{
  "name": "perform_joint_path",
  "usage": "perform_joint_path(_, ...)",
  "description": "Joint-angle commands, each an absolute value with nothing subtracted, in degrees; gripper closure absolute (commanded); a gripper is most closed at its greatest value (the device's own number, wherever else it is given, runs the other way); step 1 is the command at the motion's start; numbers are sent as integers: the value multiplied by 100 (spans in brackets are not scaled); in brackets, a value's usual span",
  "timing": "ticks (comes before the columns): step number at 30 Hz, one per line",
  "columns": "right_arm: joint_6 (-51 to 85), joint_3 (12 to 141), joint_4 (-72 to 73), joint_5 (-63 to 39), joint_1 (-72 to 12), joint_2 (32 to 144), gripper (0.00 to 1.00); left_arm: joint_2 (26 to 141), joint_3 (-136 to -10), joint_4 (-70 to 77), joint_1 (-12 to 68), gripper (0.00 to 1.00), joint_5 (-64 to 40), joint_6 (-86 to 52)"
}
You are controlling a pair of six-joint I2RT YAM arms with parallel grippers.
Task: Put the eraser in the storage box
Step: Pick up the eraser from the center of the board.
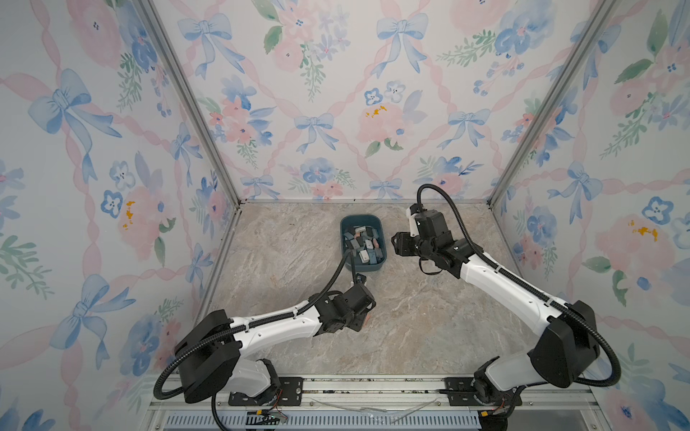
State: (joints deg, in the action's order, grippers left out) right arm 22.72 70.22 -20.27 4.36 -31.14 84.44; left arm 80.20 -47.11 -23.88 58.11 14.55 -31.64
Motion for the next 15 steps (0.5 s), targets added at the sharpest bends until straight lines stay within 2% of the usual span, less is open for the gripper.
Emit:
perform_joint_path(1,2334,6818,-1934,527,-3020,8190,41,8362,-4984,-2429,5872,40,1316,-2910)
perform_joint_path(15,2312,6395,-2004,488,-2751,7823,40,9658,-5617,-2623,5925,40,1029,-2549)
